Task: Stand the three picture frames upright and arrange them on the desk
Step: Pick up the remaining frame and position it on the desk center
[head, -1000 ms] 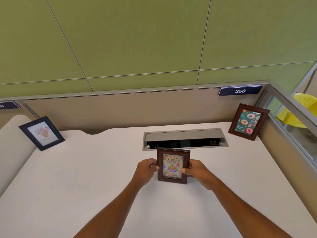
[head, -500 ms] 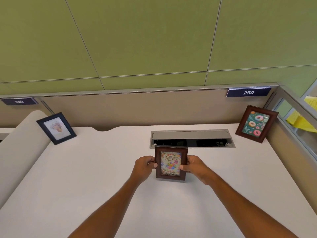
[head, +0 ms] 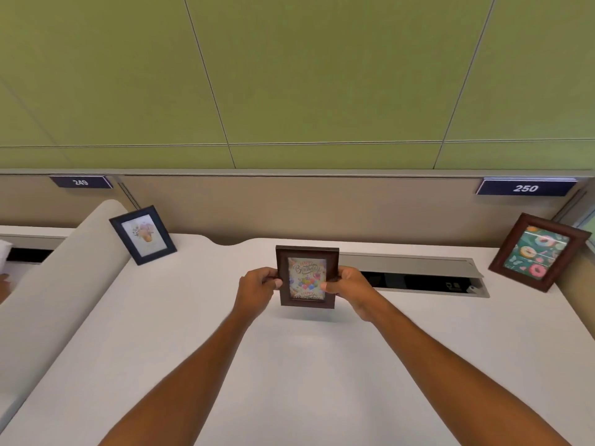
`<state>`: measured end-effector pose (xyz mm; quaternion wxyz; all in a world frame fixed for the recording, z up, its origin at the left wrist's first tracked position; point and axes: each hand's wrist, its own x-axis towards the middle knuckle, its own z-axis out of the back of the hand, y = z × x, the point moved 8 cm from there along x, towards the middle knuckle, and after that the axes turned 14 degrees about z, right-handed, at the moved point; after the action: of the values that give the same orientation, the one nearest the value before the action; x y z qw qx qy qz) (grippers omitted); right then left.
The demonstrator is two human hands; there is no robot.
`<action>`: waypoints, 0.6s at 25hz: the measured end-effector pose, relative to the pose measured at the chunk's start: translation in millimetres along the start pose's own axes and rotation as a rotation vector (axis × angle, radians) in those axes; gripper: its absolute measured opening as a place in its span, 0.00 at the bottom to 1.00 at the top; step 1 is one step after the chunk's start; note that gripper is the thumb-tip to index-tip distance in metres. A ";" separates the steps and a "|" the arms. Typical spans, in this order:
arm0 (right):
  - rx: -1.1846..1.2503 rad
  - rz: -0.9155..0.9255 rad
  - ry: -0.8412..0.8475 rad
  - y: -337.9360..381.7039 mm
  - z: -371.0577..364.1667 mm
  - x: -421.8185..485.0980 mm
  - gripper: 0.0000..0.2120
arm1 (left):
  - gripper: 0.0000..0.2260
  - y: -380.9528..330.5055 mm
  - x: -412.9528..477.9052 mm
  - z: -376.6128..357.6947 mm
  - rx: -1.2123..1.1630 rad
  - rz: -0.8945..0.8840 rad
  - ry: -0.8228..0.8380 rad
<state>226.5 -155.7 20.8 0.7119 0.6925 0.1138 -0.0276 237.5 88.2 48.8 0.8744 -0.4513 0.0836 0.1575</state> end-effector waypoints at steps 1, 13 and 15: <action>0.014 0.000 0.009 5.2 -8.1 11.3 0.14 | 0.08 0.1 10.5 8.0 -0.016 0.005 -0.010; 0.148 -0.059 -0.034 12.6 -57.4 129.1 0.36 | 0.10 20.4 129.6 31.5 -0.089 0.049 -0.008; 0.146 -0.061 -0.049 8.1 -58.7 145.1 0.38 | 0.11 23.7 146.5 29.3 -0.093 0.057 -0.004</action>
<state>362.0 -80.0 -1.2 0.6610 0.7378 0.1151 -0.0744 366.5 154.3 5.4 0.8478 -0.4885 0.0873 0.1870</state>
